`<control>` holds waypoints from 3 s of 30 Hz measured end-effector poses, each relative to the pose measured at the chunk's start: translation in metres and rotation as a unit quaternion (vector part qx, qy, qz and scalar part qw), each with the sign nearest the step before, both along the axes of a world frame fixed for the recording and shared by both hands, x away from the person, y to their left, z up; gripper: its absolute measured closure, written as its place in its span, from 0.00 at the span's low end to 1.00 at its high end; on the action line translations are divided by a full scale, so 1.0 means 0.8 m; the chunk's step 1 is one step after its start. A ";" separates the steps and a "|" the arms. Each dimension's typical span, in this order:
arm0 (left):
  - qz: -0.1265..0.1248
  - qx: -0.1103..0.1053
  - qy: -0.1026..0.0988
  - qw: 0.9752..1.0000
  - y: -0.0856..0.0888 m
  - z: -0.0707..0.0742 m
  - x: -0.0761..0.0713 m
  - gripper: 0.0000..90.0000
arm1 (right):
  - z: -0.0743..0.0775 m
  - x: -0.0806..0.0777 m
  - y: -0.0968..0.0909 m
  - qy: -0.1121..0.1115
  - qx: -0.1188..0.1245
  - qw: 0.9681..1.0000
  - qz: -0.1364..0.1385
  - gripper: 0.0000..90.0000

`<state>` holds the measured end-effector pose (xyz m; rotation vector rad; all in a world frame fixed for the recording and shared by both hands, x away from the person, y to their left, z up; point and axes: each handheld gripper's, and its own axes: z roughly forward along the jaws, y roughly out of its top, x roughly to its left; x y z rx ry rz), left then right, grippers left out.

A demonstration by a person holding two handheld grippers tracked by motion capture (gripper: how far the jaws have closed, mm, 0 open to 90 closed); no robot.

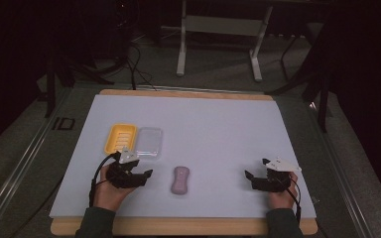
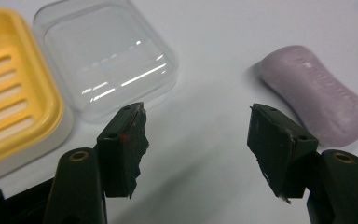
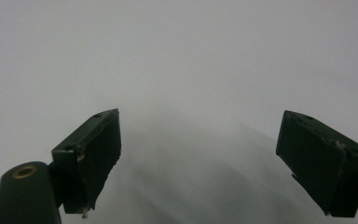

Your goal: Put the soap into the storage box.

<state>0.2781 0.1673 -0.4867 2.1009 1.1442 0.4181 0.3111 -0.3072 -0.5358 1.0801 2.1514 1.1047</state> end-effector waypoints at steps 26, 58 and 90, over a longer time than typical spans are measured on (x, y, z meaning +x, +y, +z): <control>-0.051 0.022 0.026 0.998 -0.076 0.007 0.017 0.37 | 0.000 0.000 0.001 -0.004 -0.004 1.000 -0.004 0.15; -0.066 0.063 0.071 0.993 -0.148 -0.021 0.024 0.00 | 0.000 0.000 0.000 -0.003 -0.003 1.000 -0.003 0.15; -0.098 0.101 0.084 0.987 -0.137 -0.035 0.025 0.25 | 0.000 -0.001 0.001 -0.005 -0.006 1.000 0.000 0.15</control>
